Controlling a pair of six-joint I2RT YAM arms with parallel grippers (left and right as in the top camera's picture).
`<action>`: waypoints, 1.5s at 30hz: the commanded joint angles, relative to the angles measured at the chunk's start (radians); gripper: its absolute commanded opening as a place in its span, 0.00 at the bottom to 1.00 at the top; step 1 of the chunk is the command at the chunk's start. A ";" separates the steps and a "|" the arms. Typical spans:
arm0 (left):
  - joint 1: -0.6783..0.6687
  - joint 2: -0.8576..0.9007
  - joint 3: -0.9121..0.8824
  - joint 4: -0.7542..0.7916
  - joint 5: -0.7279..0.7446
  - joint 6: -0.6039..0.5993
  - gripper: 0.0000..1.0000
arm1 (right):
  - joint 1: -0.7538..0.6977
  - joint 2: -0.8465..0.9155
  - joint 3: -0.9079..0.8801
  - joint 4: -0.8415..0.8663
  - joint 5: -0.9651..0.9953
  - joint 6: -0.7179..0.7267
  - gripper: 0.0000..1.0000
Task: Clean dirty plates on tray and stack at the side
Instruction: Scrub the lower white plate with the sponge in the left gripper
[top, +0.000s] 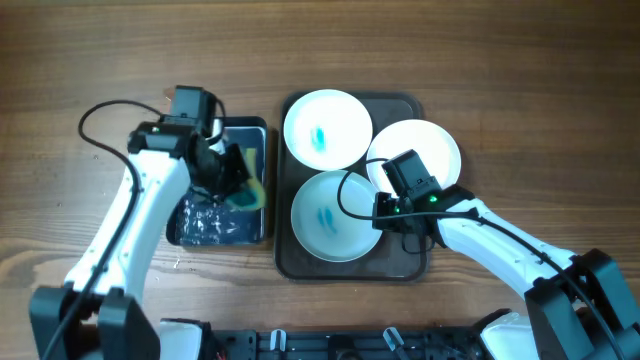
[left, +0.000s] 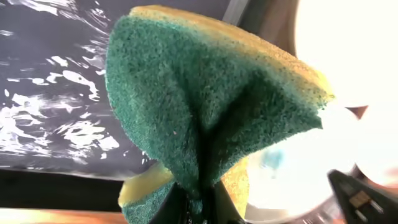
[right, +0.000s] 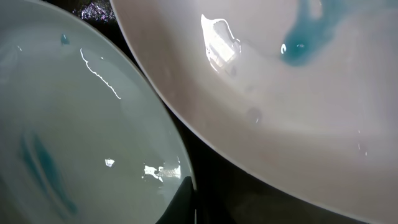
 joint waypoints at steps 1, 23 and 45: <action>-0.119 0.000 0.002 0.053 0.075 -0.030 0.04 | -0.003 0.009 0.019 0.007 0.037 0.021 0.04; -0.472 0.388 -0.017 0.177 -0.214 -0.472 0.04 | -0.003 0.009 0.019 0.007 0.022 -0.100 0.04; -0.607 0.390 -0.011 0.583 0.237 -0.330 0.04 | -0.003 0.009 0.019 0.007 0.022 -0.109 0.04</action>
